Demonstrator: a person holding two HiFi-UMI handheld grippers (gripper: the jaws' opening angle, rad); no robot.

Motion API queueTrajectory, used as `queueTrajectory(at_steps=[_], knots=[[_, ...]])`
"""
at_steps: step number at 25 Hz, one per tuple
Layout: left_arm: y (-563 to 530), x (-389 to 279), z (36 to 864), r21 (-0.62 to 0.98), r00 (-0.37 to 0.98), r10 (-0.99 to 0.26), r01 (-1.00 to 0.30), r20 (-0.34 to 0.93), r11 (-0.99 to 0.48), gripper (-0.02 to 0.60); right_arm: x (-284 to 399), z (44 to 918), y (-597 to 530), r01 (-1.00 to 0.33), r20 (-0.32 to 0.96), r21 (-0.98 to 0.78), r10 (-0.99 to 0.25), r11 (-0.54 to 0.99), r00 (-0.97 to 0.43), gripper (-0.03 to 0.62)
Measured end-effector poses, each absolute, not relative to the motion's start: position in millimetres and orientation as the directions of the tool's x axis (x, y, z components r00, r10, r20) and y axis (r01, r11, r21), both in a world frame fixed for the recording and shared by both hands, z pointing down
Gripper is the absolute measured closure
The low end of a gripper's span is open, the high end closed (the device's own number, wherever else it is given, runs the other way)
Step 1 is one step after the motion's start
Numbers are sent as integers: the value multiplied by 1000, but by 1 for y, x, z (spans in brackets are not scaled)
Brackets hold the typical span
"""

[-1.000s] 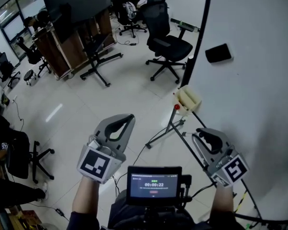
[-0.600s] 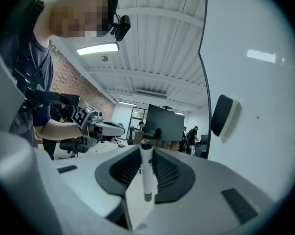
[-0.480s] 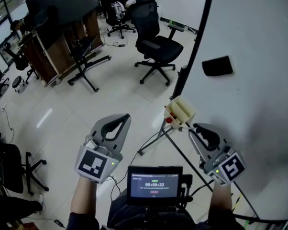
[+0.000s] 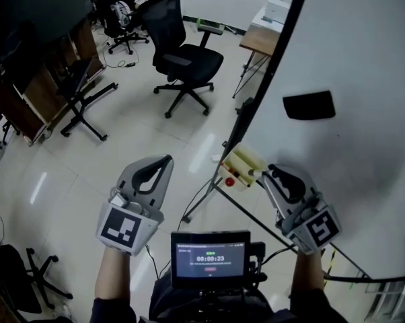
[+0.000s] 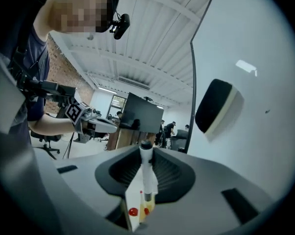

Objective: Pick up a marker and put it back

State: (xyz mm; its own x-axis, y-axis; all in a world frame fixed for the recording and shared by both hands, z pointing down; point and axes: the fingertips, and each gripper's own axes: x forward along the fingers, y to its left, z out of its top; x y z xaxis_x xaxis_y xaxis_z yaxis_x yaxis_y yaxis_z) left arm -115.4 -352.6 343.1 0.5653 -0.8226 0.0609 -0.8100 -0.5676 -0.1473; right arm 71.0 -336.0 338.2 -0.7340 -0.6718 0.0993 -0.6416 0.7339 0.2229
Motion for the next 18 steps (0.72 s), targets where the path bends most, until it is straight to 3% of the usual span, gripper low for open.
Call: queueTrajectory(at_steps=[6, 18], knots=[[-378, -110, 348, -128, 606, -792, -782, 66, -609, 581, 79, 353, -362, -699, 136, 229, -734, 677, -666, 500], [-407, -104, 364, -114, 591, -798, -790, 116, -602, 581, 74, 380, -405, -678, 190, 232, -716, 698, -672, 500]])
